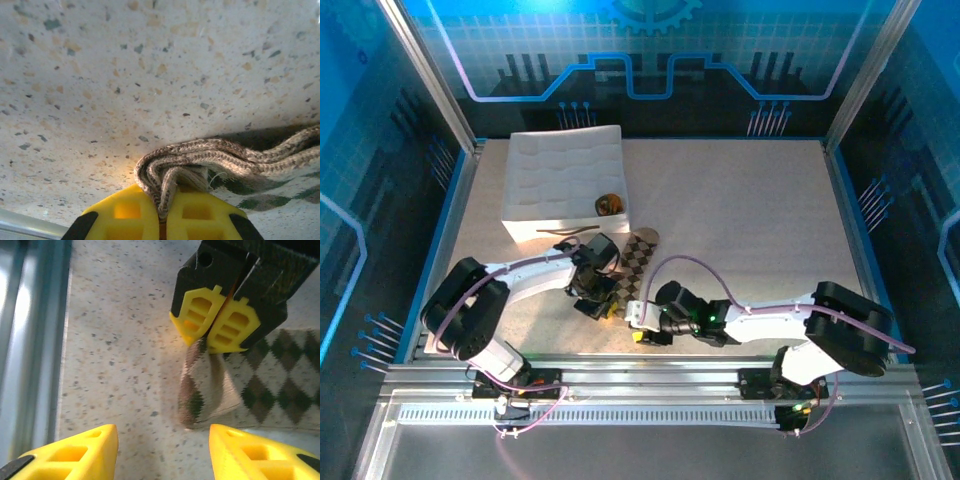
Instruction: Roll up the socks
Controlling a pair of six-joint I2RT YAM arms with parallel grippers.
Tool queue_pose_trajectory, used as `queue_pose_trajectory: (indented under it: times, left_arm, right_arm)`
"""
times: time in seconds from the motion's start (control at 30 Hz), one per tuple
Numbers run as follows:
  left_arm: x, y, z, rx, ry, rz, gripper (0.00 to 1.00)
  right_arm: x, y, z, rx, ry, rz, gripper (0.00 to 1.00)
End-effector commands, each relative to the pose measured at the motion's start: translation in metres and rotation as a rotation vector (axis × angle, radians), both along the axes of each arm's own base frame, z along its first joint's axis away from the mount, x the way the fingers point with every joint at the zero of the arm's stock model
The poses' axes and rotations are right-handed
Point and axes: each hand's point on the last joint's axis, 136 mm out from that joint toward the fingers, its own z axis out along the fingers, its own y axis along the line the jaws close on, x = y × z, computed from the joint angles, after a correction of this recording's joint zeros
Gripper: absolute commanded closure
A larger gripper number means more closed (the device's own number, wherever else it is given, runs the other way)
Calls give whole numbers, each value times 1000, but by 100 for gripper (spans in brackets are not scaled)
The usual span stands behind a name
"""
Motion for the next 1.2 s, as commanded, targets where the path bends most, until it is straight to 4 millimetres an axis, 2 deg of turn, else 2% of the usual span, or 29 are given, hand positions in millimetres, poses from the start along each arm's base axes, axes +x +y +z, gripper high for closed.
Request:
queue_pose_trajectory:
  times: [0.0, 0.27, 0.37, 0.53, 0.67, 0.77, 0.9, 0.97, 1.07, 1.17]
  left_arm:
    - [-36, 34, -21, 138, 176, 5, 100]
    - [-23, 31, -19, 93, 173, -46, 100]
    - [-21, 29, -20, 82, 172, -53, 100]
    - [-19, 29, -18, 74, 163, -56, 100]
    - [-13, 33, -10, 68, 121, -51, 100]
    - [-5, 36, 0, 49, 68, -32, 84]
    - [5, 38, 14, 21, -5, -10, 50]
    - [9, 40, 23, 20, -47, -9, 36]
    - [12, 45, 34, 26, -108, -12, 29]
    - [14, 50, 44, 22, -195, -30, 29]
  right_arm:
    - [27, 3, 6, -47, -203, -47, 51]
    - [33, 31, -9, -85, -213, 4, 59]
    - [35, 35, -16, -106, -195, -3, 66]
    - [41, 28, -34, -140, -131, -76, 78]
    - [39, 17, -41, -142, -12, -124, 99]
    - [28, 10, -48, -136, 168, -122, 100]
    - [11, 3, -61, -136, 397, -120, 100]
    - [5, 0, -66, -138, 508, -139, 100]
    - [1, -5, -75, -160, 630, -170, 100]
    - [0, -8, -82, -188, 713, -205, 100]
